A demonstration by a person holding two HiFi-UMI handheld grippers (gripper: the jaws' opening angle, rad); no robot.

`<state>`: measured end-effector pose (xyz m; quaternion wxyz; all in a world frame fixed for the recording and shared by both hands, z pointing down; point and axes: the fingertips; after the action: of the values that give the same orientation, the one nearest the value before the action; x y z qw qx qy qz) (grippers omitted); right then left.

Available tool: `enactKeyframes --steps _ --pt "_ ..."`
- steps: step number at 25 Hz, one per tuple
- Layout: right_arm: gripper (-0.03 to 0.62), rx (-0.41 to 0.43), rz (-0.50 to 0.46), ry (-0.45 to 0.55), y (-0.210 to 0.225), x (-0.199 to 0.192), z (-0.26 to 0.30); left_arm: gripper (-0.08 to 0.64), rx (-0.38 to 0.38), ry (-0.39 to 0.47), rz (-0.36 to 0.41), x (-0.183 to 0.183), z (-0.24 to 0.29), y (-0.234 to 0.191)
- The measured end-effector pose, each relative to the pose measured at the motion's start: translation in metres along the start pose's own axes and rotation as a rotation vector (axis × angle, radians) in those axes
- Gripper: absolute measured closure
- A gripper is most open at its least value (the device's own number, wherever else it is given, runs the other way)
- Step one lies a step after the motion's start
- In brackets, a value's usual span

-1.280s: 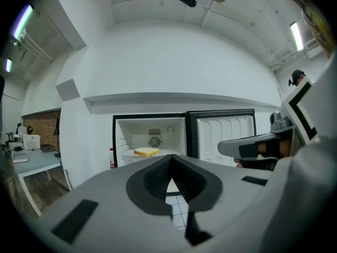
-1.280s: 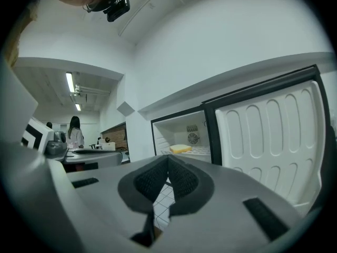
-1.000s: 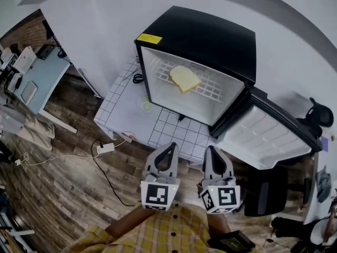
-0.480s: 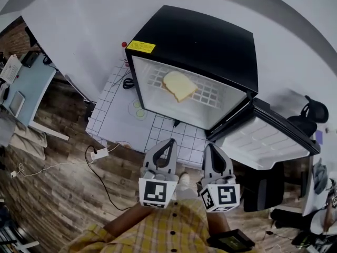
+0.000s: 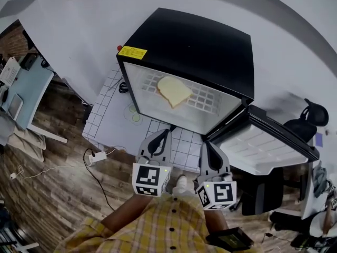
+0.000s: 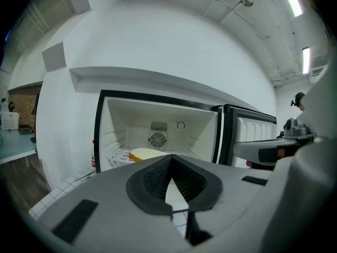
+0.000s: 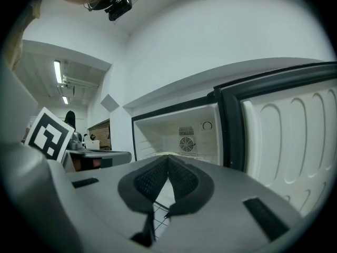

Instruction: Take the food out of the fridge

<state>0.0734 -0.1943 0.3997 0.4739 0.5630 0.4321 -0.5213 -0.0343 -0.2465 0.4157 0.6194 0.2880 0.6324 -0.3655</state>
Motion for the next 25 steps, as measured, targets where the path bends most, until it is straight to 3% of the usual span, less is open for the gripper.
enactKeyframes --steps 5,12,14,18,20,23,25 --pt "0.586 0.022 -0.008 -0.001 0.01 -0.001 0.008 0.554 0.012 -0.023 -0.037 -0.011 0.031 -0.006" --pt "0.586 0.041 0.005 0.002 0.026 -0.004 0.023 0.554 0.078 -0.046 0.027 -0.028 0.072 -0.019" --pt "0.586 0.045 0.01 -0.001 0.03 -0.005 0.026 0.554 0.087 -0.059 0.009 -0.034 0.081 -0.023" --pt "0.586 0.055 0.015 -0.005 0.034 -0.007 0.031 0.554 0.097 -0.078 -0.176 -0.046 0.095 -0.033" --pt "0.586 0.06 0.017 -0.008 0.036 -0.009 0.032 0.5 0.099 -0.076 -0.303 -0.049 0.098 -0.038" --pt "0.586 0.062 0.019 -0.011 0.042 -0.011 0.035 0.412 0.117 -0.06 -0.624 -0.058 0.102 -0.045" --pt "0.586 0.066 0.021 -0.013 0.044 -0.011 0.037 0.403 0.132 -0.038 -0.788 -0.063 0.105 -0.051"
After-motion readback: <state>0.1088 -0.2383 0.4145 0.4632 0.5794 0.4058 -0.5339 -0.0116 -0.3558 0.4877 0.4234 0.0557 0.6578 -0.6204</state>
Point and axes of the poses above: the fingertips, and each gripper's own axes: z forward along the fingers, y to its right, x out of its top, and after that the axes turned 8 degrees about y, right-handed
